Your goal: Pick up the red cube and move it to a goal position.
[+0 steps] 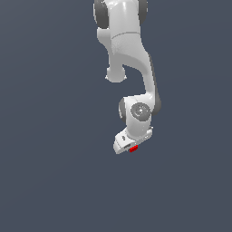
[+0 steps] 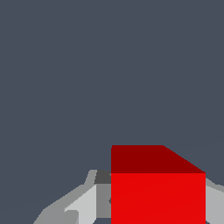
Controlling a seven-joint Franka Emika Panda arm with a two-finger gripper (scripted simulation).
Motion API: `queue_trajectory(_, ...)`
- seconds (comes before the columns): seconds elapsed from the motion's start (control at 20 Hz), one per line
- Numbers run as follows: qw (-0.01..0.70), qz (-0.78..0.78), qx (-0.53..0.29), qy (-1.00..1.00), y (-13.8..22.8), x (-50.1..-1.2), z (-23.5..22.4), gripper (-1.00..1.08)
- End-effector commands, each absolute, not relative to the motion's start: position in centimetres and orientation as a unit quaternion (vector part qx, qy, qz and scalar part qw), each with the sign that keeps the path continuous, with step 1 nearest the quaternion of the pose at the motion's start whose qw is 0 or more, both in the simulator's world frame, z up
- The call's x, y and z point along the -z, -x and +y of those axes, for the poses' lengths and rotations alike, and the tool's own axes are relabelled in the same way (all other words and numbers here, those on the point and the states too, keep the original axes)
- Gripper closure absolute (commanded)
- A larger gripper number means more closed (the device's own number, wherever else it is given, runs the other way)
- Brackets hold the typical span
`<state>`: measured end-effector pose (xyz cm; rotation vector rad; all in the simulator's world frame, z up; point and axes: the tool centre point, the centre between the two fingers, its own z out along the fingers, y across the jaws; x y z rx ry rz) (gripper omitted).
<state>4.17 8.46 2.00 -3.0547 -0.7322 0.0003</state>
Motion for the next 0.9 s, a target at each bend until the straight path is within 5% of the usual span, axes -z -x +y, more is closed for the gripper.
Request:
queue_trajectory(0.0,0.0,-0.233,0.0,0.972,-4.2,-2.0,8.5,1.08)
queue_trajectory(0.85,0.0,-0.233,0.0,0.972,-3.1,-8.7,6.3,1.08)
